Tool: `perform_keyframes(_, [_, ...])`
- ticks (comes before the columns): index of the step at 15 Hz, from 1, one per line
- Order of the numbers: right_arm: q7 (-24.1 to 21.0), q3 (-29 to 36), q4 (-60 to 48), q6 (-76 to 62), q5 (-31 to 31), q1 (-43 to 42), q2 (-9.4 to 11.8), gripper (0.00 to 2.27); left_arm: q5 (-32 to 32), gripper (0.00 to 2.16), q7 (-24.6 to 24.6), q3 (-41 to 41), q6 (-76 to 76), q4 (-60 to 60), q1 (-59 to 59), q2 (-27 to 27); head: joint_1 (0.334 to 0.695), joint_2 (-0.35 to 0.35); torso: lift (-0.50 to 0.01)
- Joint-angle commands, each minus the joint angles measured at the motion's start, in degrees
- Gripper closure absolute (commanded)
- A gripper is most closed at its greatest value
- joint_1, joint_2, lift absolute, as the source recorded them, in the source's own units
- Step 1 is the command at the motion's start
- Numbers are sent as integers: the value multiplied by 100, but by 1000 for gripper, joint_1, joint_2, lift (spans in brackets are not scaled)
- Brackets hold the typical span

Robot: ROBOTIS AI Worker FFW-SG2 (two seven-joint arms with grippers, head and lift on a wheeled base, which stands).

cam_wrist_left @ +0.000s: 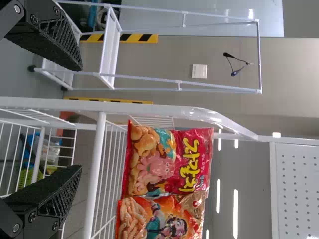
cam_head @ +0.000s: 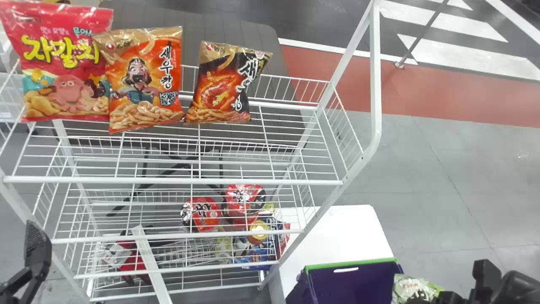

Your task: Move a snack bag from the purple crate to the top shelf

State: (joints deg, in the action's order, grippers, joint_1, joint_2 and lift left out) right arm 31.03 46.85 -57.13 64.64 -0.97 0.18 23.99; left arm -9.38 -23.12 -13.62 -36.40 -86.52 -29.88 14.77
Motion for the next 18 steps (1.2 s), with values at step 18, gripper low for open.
perform_keyframes(18, [1257,747,-2628,1969,290,457,-1019,2253,-20,124,-18,9,86,12,0,-35,695,-350,0])
